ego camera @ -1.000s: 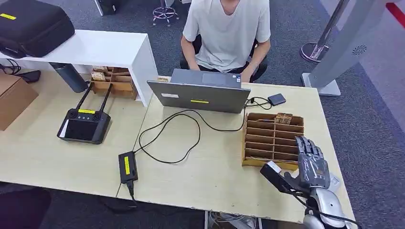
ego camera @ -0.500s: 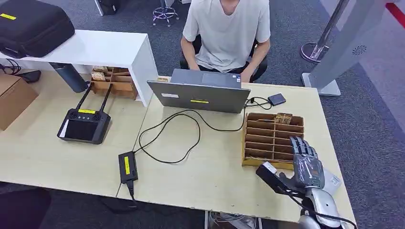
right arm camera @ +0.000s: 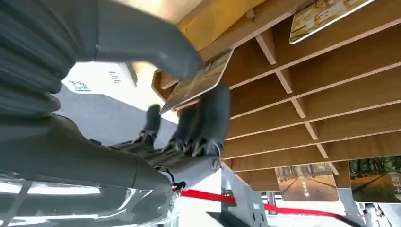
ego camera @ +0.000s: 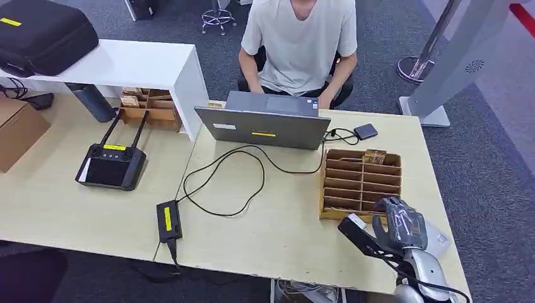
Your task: Pass the card to the sensor for recognition and then transmit it.
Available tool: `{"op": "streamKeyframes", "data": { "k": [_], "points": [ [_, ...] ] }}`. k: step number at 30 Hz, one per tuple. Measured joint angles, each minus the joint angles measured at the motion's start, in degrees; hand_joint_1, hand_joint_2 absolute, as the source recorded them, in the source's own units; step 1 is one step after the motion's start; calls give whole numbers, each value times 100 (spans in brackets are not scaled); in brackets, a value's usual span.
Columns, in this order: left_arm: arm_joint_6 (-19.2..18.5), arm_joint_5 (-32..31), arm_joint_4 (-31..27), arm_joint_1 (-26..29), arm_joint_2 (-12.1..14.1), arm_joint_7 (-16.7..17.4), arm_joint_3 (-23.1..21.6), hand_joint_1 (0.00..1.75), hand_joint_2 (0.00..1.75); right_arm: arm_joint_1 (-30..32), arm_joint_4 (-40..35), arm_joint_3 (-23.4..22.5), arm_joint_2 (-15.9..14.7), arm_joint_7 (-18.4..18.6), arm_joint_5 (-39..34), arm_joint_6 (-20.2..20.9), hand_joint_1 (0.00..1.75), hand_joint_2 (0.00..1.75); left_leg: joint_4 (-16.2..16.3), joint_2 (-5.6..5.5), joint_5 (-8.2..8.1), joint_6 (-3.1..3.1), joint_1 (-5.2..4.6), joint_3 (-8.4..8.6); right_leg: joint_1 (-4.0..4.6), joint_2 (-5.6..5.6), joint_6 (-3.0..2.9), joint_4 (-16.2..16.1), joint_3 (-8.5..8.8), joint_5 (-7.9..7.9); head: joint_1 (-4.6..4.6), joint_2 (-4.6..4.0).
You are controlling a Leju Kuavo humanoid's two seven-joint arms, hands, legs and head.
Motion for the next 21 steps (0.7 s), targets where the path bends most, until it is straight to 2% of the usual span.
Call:
{"op": "streamKeyframes", "data": {
  "k": [15, 21],
  "points": [
    [52, -33, 0, 1, 9, -122, 7, 0, 175, 23, -96, -125, 0, -76, -229, -26, 175, 175, 0, 1, 0, 0, 0, 1, 0, 0, 0, 0, -1, 0, 0, 0],
    [277, -33, 0, 1, 11, -192, 17, 0, 175, 64, -149, -153, 0, -76, -229, -24, 175, 175, 0, 0, 0, 0, 0, 1, 0, 0, 0, 0, 0, 0, 0, 0]
  ]
}}
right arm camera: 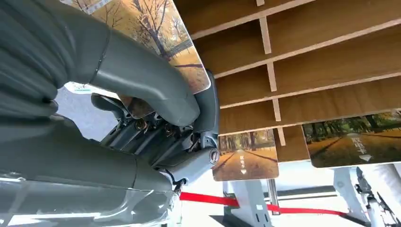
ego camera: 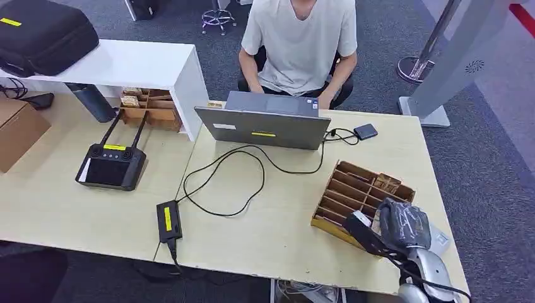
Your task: Pass the card to the sensor for recognition and then transmit it.
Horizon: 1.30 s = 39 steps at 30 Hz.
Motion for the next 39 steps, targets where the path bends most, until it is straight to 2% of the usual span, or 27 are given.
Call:
{"op": "streamKeyframes", "data": {
  "k": [6, 18, 23, 26, 30, 34, 39],
  "points": [
    [223, -35, 0, -1, -2, -2, 17, 0, 175, 9, -44, -2, 0, -18, 66, -11, 175, 175, 0, 0, 0, 0, 0, -1, 0, 0, 0, 0, 0, 0, 0, 0],
    [230, -114, 0, -2, 0, 4, 17, 0, 175, -144, -319, -65, 0, -85, 149, -98, 175, 175, 0, 1, 0, 0, 0, -1, 0, 4, -1, 1, 0, 2, 0, 0],
    [247, -199, 0, -4, 0, 24, 17, 0, 175, -882, -669, -98, -63, -241, 214, -146, 175, 175, 1, 15, 5, 0, 0, 3, -1, 14, -5, 2, -2, 10, 0, 0],
    [258, -256, 0, -7, 0, 44, 17, 0, 175, -1418, -853, -92, -92, -240, 234, -35, 175, 175, 1, 14, 10, -6, -1, 2, -1, 13, -4, 3, -2, 14, -2, 0],
    [230, -348, 0, -25, 7, 61, 17, 0, 175, -2359, -912, -26, -157, -238, 258, 75, 175, 175, 1, 14, 14, -7, -1, 1, -1, 14, -3, 4, -3, 17, 0, 0],
    [173, -450, 0, -91, 7, 120, 17, 0, 175, -3207, -813, 215, -168, -171, 385, 325, 175, 175, 1, 10, 17, -6, 0, 1, 0, 10, -3, 4, -2, 18, 0, 0],
    [90, -527, 0, -194, 4, 203, 15, 0, 175, -3943, -415, 639, -166, -70, 649, 588, 175, 175, 1, 10, 18, -6, 0, 0, 1, 10, -4, 7, -2, 19, 0, 0]
  ]
}}
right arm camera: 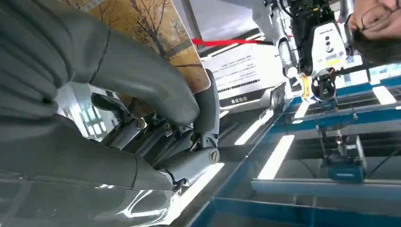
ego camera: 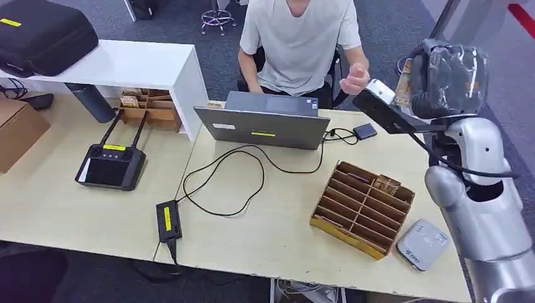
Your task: Pass the card to the sensor for recognition and then transmit it.
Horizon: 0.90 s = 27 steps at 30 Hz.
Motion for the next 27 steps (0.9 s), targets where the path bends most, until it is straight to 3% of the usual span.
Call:
{"op": "streamKeyframes", "data": {
  "k": [10, 22, 23, 27],
  "points": [
    [-89, -44, 0, -124, -17, 149, -2, 0, 175, -763, 1336, 760, 50, 105, 509, 8, 175, 175, 1, -5, 0, 0, 0, -3, 0, -4, 1, 0, 0, 1, 0, 0],
    [-122, -70, 0, -216, -79, 254, 4, 0, 175, -1034, 2664, 1156, 341, 184, 686, -53, 175, 175, 1, -7, 0, 0, 0, -3, 0, -6, 0, 0, 0, 1, 0, 0],
    [-122, -70, 0, -217, -81, 260, 4, 0, 175, -1034, 2720, 1165, 354, 186, 688, -59, 0, 175, 1, -7, 0, 0, 0, -3, 0, -6, 0, 0, -1, 1, 0, 0],
    [-109, -70, 0, -215, -83, 260, 4, 0, 175, -1034, 2880, 1197, 376, 186, 688, -75, 0, 175, 1, -7, 0, 0, 0, -3, 0, -6, 0, -1, -1, 1, 0, 0]
  ]
}}
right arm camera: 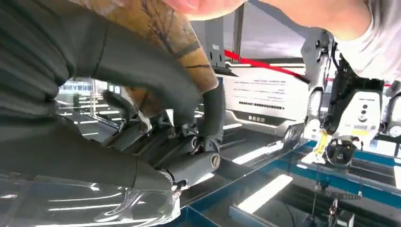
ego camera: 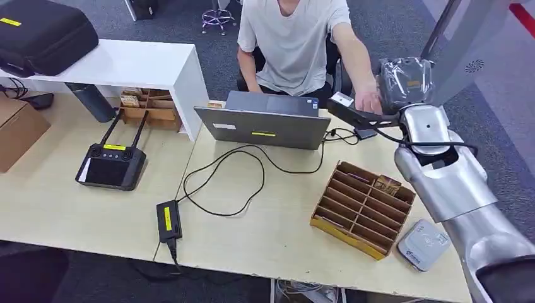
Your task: Pass the card to the sensor for recognition and then transmit it.
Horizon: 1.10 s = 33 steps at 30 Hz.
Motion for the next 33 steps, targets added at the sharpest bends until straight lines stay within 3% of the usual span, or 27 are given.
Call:
{"op": "streamKeyframes", "data": {
  "k": [15, 18, 25, 31, 33],
  "points": [
    [96, 2, 0, -3, -2, 2, 15, 0, 175, -5, 166, 24, 55, -7, 35, 70, 0, 175, 0, 1, 0, 0, 0, 1, 0, 1, 0, 0, 0, 0, 0, 0],
    [92, 2, 0, 26, 2, -9, 68, 0, 175, -18, 105, 37, 52, 7, 28, 327, 0, 175, 0, 2, 0, 0, 0, 1, 0, 2, 0, 0, -1, 0, 0, 0],
    [57, 72, 0, 64, 18, -46, 103, 0, 175, -314, -624, 197, -209, 142, -161, 1663, 0, 175, 1, -1, 0, 0, 0, -1, -1, -1, 0, 0, -3, 0, 0, 0],
    [24, 160, 0, 110, 24, -63, 105, 0, 175, -462, -1152, 328, -551, 190, -328, 1950, 0, 175, 2, 1, 0, 0, -1, 1, -1, 1, 0, -3, -3, 0, -2, 0],
    [-48, 269, 0, 148, 24, -116, 105, 0, 175, -472, -1383, 396, -834, 212, -489, 2061, 0, 175, 4, -15, 0, 0, -1, -1, -1, -14, 0, -4, -3, 0, 0, 0]
  ]
}}
